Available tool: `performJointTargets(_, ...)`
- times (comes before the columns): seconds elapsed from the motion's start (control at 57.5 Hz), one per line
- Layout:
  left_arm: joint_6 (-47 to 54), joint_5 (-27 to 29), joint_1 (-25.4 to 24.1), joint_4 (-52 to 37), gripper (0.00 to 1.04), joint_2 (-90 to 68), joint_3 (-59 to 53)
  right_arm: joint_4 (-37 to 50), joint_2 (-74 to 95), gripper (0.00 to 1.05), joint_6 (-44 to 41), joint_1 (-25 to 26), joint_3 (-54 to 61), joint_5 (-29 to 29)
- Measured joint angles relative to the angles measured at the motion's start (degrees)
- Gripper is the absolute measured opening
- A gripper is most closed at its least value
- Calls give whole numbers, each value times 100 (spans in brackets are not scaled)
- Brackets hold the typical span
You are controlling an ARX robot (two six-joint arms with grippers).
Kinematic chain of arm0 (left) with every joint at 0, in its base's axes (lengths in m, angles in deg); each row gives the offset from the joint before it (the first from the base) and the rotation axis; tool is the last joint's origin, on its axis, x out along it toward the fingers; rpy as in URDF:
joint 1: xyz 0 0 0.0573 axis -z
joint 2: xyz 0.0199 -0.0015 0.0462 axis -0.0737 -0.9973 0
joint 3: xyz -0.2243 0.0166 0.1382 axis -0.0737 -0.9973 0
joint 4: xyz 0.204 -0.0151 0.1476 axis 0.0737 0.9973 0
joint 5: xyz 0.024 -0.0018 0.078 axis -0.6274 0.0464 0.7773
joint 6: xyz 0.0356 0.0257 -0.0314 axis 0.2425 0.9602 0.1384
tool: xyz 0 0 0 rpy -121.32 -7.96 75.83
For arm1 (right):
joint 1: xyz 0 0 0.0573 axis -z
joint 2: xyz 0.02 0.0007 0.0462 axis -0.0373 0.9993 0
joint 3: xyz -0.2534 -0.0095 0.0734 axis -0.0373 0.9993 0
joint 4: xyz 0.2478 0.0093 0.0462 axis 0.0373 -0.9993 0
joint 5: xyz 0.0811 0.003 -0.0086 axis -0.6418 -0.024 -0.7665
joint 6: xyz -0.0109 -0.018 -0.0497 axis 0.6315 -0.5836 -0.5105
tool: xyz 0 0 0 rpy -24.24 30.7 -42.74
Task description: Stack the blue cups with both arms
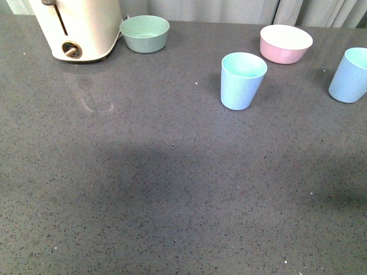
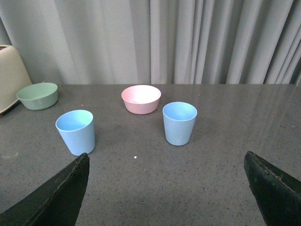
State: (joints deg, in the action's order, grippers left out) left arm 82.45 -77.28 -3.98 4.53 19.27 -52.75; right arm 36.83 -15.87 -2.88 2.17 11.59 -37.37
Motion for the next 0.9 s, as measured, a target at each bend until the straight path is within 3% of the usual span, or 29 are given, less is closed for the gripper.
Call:
performJointTargets(0.174,0,0,0,221,2,210,0,0,0,96,0,0,-2,0)
performJointTargets(0.278,2,0,-2,1113,2,922,2,0,0,96,0,0,0,0)
performJointTargets(0.382,2,0,-2,1220,2,1189,2,-11,9,96,2,0,-7,0)
performJointTargets(0.452,4,0,-2,1231,2,1193,2,-1235,708,96,518,96,-428,-4)
performJointTargets(0.487,0,-2,-2,1231,3,1198,2,-1436,1086,96,592,282,-535,-203)
performJointTargets(0.695,4,-2,0,1233,35,1198,2,-175,2992,96,214,1659,-1139,-1545)
performJointTargets(0.747,2,0,-2,1233,48,1198,2,223,3963,96,-208,2033,-1598,-1969)
performJointTargets(0.817,2,0,-2,1233,64,1198,2,586,5278,96,-866,2181,-2262,-2282)
performJointTargets(0.904,4,0,-2,1233,85,1198,2,673,6896,96,-1853,2094,-3171,-2251)
